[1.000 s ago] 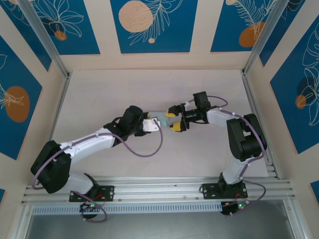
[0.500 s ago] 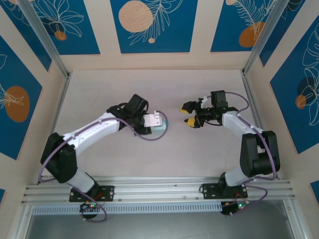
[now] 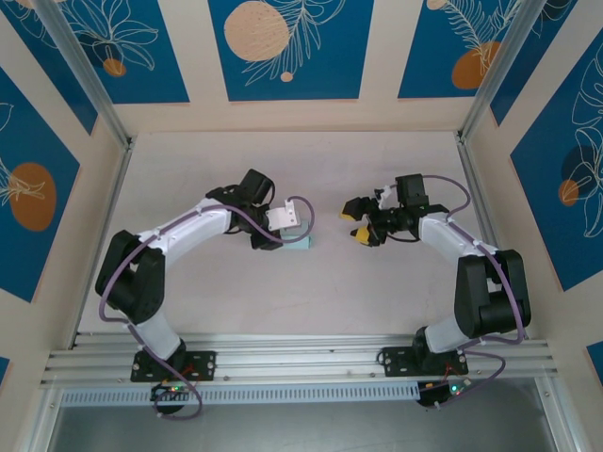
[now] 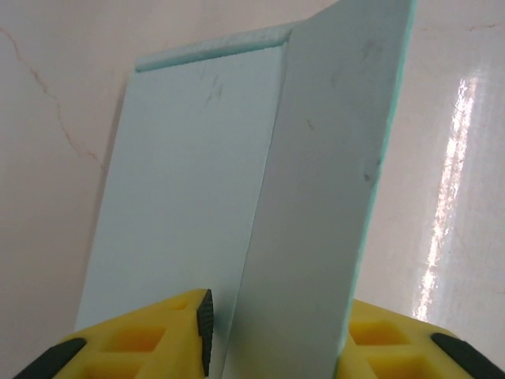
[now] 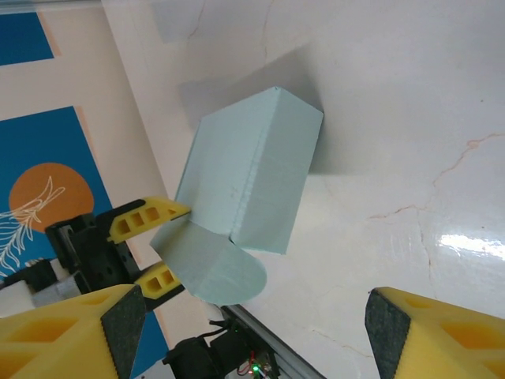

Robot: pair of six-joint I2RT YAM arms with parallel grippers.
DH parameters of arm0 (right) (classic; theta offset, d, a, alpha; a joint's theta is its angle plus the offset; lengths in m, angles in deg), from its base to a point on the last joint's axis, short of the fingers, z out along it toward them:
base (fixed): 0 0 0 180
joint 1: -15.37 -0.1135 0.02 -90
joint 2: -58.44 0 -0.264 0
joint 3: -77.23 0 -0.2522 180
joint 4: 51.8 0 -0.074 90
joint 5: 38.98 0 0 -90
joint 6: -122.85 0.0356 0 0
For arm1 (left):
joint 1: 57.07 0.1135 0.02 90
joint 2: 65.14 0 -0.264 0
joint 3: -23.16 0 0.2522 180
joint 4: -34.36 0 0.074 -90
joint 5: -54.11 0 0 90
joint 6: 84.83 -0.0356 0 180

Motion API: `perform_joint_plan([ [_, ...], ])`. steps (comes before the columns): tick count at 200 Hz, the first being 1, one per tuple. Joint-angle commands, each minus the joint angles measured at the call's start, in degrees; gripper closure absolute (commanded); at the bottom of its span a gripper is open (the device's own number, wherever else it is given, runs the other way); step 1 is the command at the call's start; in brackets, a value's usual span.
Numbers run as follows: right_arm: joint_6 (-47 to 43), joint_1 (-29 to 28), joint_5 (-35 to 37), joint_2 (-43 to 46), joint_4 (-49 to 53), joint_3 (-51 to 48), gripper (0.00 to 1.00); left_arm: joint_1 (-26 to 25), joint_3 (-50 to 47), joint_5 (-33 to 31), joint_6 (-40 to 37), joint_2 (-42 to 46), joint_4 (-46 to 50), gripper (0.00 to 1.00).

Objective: Fold the paper box

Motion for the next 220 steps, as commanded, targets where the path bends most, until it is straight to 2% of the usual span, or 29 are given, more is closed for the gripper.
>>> perform_joint_plan([
  [1,-1.9,-0.4,0.8,0.8,1.7,1.8,0.24,0.4,1.7,2.1,-0.3,-0.3,0.9,0.64],
  [32,-2.9,-1.7,1.5,0.1,1.7,2.6,0.25,0.9,4.4,2.4,-0.4,-2.5,1.8,0.66],
  [65,-4.1,-3.3,2.1,-1.1,1.9,3.7,0.26,3.7,12.2,5.7,-0.3,-8.8,7.8,0.78],
  [99,-5.7,-3.8,2.3,-1.7,2.4,4.9,0.26,6.0,21.1,7.7,-1.1,-15.5,15.4,0.84],
  [144,-9.2,-5.4,4.5,-3.0,5.6,8.2,0.29,8.5,30.4,10.1,-2.4,-21.4,20.3,0.92],
  [173,-12.0,-7.7,10.4,-3.0,7.6,10.1,0.29,8.9,34.2,11.3,-3.3,-21.8,23.7,0.94],
  [220,-12.6,-10.1,16.7,-2.8,9.7,12.9,0.32,8.9,34.5,21.4,-3.9,-19.1,28.7,0.95],
])
